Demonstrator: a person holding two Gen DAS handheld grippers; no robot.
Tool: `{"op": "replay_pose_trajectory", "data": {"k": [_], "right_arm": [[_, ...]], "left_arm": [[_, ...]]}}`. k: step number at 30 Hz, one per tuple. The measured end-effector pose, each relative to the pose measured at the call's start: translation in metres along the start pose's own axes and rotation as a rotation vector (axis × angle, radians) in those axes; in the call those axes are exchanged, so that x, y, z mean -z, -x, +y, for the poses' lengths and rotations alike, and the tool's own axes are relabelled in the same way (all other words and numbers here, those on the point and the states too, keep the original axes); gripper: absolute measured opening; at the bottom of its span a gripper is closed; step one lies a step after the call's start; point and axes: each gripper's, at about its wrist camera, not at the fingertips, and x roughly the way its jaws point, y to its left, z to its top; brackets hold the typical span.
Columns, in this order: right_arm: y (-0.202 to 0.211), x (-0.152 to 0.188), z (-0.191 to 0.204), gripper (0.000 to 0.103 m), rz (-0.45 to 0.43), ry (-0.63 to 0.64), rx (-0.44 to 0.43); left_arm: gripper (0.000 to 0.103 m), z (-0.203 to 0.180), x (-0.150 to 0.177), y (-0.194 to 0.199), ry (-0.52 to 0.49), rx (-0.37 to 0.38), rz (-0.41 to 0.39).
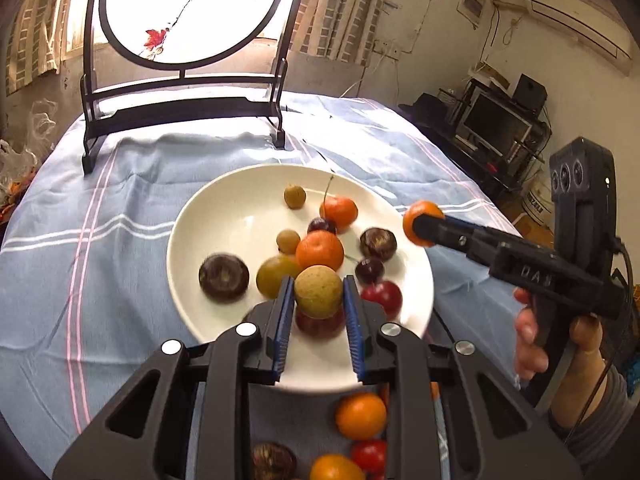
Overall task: Organize fruits
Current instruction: 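Release the yellow fruit onto the plate with the left tool while the right tool releases the mandarin there, then grasp a yellow-green fruit with the left tool while the right tool grasps a dark brown fruit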
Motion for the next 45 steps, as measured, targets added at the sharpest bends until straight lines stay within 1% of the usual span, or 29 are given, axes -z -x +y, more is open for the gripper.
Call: {"op": "replay_pose_trajectory", "data": {"k": [2,3,4,5,6,8,10,12,17,20,21,22,23,24,26,27,31,34,37,41,45], "right_arm": [[-0.011,-0.001,-0.002,0.041,0.009,-0.003,0.011],[-0.013,-0.001,-0.001,0.051,0.008,0.004,0.015],[-0.012,0.0,-0.001,0.054,-0.004,0.006,0.031],[-0.01,0.001,-0.001,0.055,-0.016,0.007,0.038],[-0.007,0.002,-0.002,0.055,-0.017,0.004,0.028],[0.001,0.007,-0.002,0.055,-0.02,-0.001,0.004],[0.012,0.016,-0.004,0.055,-0.021,0.004,0.003],[0.023,0.029,-0.003,0.055,-0.022,0.013,-0.009],[0.051,0.069,0.0,0.057,-0.027,0.032,-0.044],[0.063,0.089,0.002,0.057,-0.033,0.044,-0.047],[0.065,0.093,0.002,0.057,-0.028,0.037,-0.054],[0.069,0.094,0.001,0.057,-0.035,0.025,-0.08],[0.072,0.096,-0.001,0.058,-0.043,0.013,-0.095],[0.074,0.097,-0.004,0.058,-0.045,-0.002,-0.1],[0.073,0.098,-0.012,0.058,-0.03,-0.043,-0.105],[0.073,0.099,-0.015,0.058,-0.027,-0.056,-0.107],[0.074,0.1,-0.014,0.058,-0.024,-0.049,-0.114],[0.074,0.101,-0.016,0.058,-0.024,-0.06,-0.125],[0.072,0.101,-0.015,0.058,-0.014,-0.057,-0.135],[0.07,0.101,-0.013,0.058,-0.005,-0.048,-0.138],[0.07,0.101,-0.013,0.058,-0.008,-0.054,-0.137]], "left_arm": [[0.025,0.004,-0.014,-0.013,0.012,-0.019,-0.002],[0.041,0.008,-0.018,-0.02,0.028,-0.02,0.002],[0.051,0.013,-0.021,-0.024,0.051,-0.032,-0.001],[0.065,0.018,-0.021,-0.025,0.076,-0.053,-0.015],[0.066,0.023,-0.021,-0.024,0.097,-0.061,-0.024],[0.066,0.028,-0.014,-0.018,0.12,-0.032,-0.024],[0.066,0.024,0.0,-0.006,0.095,-0.048,-0.024],[0.066,0.017,0.019,0.01,0.048,-0.044,-0.02],[0.066,-0.01,0.082,0.047,-0.138,-0.105,0.029],[0.065,-0.015,0.114,0.058,-0.182,-0.126,0.064],[0.063,-0.014,0.121,0.059,-0.183,-0.138,0.07],[0.059,-0.014,0.128,0.058,-0.185,-0.147,0.08],[0.049,-0.014,0.134,0.056,-0.187,-0.145,0.096],[0.045,-0.013,0.137,0.055,-0.186,-0.139,0.106],[0.041,-0.014,0.141,0.055,-0.189,-0.139,0.102],[0.036,-0.015,0.141,0.055,-0.194,-0.14,0.102],[0.03,-0.017,0.143,0.055,-0.202,-0.117,0.107],[0.03,-0.016,0.149,0.058,-0.215,-0.099,0.115],[0.03,-0.013,0.154,0.058,-0.228,-0.12,0.125],[0.03,-0.009,0.149,0.044,-0.205,-0.116,0.15],[0.028,-0.014,0.141,0.035,-0.212,-0.13,0.141]]}}
